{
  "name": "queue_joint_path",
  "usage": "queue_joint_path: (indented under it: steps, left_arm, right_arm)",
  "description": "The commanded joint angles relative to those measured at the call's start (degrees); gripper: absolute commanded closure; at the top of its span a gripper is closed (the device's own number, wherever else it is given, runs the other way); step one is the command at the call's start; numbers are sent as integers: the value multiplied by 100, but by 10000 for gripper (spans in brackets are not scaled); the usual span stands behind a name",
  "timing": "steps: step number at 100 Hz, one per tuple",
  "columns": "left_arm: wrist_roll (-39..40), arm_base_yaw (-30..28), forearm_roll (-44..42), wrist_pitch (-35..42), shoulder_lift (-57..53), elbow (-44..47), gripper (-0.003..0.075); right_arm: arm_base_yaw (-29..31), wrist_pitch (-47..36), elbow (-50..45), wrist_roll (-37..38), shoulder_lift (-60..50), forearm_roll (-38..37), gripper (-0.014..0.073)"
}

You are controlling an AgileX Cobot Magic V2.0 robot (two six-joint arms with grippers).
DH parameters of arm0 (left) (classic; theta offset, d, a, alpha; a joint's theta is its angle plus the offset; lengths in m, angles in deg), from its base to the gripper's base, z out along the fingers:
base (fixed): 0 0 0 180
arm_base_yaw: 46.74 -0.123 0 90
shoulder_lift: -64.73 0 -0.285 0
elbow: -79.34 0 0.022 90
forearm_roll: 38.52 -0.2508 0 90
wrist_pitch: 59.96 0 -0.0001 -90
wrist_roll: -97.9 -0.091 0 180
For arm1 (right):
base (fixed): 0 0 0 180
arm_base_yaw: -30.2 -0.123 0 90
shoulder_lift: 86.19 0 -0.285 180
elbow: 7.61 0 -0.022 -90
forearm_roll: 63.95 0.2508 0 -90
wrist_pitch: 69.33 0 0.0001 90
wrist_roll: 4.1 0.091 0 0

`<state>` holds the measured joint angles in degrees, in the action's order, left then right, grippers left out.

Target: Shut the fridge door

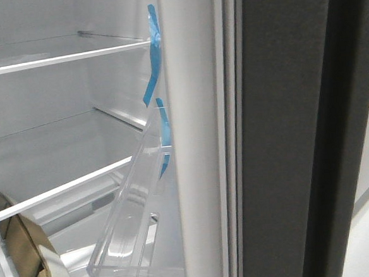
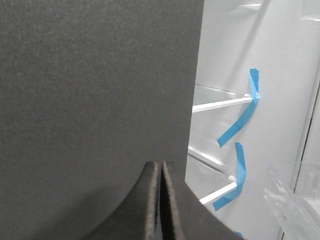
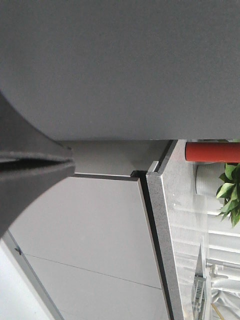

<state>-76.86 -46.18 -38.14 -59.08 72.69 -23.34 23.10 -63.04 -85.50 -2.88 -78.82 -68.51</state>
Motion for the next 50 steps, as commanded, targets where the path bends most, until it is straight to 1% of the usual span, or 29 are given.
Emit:
queue_joint_path:
  steps: [1,18,29,38,50]
  left_arm:
    - [20,59,9,440,109,160,741]
    - [20,59,9,440,109,160,741]
    - [20,59,9,440,109,160,741]
    - [20,59,9,440,109,160,741]
    - [20,59,9,440,109,160,741]
  right_arm:
    - [34,-433,-66,4,-70,-59,670]
    - [34,-491,-66,4,-70,-59,670]
    - [34,-922,-23,4,131,14,670]
    - [34,-1196,228,4,418,68,670]
    - [34,-1205,842,4,824,68,670]
